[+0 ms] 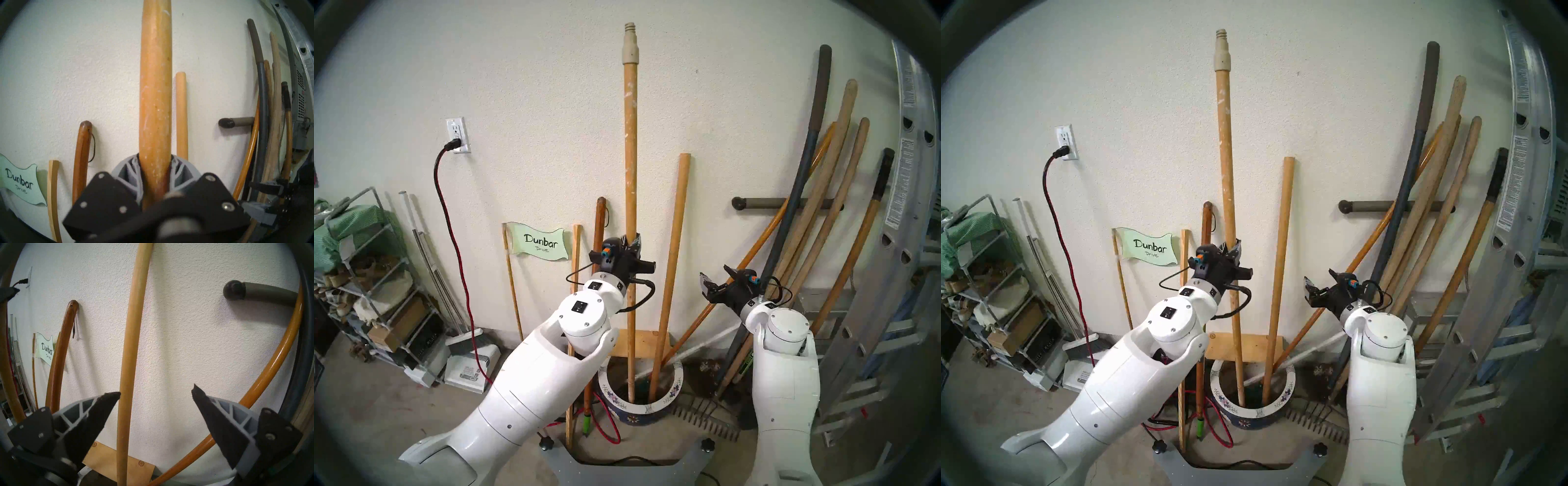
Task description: Put wooden sticks into the pot
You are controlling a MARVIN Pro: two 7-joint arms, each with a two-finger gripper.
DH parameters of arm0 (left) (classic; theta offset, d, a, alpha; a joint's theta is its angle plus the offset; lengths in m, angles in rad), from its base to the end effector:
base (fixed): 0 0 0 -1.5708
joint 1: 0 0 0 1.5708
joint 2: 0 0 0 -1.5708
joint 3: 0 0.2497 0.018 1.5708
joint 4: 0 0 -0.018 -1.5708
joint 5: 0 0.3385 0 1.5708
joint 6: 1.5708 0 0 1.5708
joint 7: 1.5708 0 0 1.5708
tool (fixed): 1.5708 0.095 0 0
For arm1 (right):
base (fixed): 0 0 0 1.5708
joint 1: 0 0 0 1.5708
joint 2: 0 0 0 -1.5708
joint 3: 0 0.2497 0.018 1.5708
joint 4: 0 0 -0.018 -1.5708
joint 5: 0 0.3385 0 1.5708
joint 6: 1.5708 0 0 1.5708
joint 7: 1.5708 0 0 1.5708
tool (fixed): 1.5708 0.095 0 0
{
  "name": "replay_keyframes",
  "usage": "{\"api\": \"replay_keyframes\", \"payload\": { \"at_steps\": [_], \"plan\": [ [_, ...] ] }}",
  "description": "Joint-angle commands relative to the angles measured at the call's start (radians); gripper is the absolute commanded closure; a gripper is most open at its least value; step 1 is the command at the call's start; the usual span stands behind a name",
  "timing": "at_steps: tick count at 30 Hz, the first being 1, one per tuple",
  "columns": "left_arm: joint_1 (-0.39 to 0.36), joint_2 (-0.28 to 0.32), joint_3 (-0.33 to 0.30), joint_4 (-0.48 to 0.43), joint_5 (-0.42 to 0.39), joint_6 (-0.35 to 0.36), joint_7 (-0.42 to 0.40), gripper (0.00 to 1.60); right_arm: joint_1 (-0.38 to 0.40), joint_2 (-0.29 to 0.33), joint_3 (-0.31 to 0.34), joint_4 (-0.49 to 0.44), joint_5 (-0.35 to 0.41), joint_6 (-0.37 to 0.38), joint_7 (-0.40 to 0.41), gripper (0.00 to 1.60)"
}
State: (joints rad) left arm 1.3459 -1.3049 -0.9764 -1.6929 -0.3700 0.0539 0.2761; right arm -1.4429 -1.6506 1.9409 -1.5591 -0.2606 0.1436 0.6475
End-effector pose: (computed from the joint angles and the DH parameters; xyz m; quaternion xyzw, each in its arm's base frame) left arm 0.4373 -0.1642 -0.1894 0.6667 -0.0967 0.7254 0.1416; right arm 0.4563 -0.0828 -0.2492 -0.7428 -0.1242 -0.6551 0.0606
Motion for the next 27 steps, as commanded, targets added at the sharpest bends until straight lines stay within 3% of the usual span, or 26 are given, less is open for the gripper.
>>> {"api": "replay_keyframes", "payload": {
  "at_steps": [1, 11, 27],
  "plan": [
    [-0.02, -0.004, -0.006, 0.047, 0.007, 0.008, 0.009, 1.6, 0.002, -0.002, -0.003, -0.004, 0.002, -0.002, 0.003, 0.0],
    [-0.074, -0.013, -0.027, 0.19, -0.037, -0.017, -0.064, 1.6, 0.002, -0.002, -0.003, -0.004, 0.002, -0.002, 0.003, 0.0],
    [-0.163, -0.11, -0.004, 0.458, -0.086, -0.06, -0.163, 1.6, 0.002, -0.002, -0.003, -0.004, 0.002, -0.002, 0.003, 0.0]
  ]
}}
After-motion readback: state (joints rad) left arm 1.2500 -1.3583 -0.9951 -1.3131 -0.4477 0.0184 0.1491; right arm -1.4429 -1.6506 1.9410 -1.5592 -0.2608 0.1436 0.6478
